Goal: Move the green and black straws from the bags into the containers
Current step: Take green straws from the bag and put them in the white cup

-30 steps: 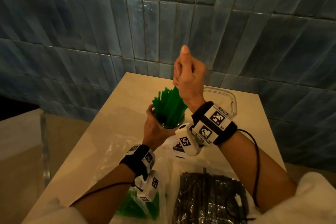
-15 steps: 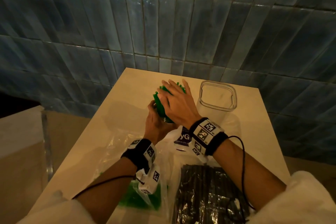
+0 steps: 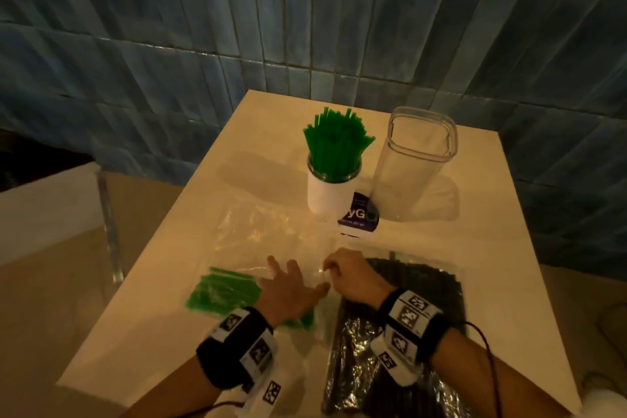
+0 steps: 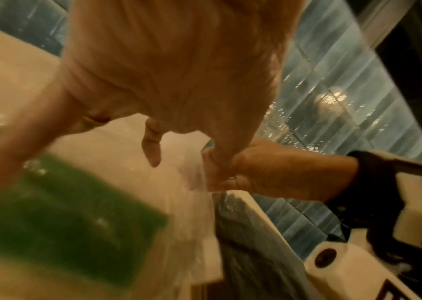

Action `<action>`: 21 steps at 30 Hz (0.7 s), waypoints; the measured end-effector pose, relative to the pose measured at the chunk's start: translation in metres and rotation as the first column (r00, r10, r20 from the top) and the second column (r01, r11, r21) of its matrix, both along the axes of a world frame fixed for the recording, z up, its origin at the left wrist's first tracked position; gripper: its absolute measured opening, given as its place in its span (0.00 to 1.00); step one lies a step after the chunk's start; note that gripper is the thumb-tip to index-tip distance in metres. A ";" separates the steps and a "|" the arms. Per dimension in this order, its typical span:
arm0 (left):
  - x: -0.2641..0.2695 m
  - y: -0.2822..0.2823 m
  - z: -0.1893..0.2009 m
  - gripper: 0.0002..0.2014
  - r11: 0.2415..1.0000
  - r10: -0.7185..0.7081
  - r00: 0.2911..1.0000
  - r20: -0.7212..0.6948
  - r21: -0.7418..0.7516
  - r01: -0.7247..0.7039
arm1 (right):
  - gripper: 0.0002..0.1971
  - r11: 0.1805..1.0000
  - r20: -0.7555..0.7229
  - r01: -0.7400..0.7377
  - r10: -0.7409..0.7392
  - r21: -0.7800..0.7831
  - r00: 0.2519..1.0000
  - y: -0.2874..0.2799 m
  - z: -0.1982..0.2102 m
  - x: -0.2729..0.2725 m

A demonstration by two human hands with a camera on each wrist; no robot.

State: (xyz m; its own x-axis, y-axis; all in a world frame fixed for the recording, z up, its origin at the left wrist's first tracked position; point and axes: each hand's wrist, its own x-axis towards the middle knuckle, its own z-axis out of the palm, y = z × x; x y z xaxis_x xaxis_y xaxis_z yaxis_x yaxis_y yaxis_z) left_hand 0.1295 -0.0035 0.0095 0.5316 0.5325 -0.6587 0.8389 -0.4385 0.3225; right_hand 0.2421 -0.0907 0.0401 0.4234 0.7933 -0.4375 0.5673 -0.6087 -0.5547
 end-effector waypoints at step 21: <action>-0.025 0.006 0.024 0.10 0.998 0.057 0.897 0.439 -0.049 -0.039 | 0.24 0.891 0.116 -0.256 0.319 -0.374 0.941 0.037 -0.007 -0.033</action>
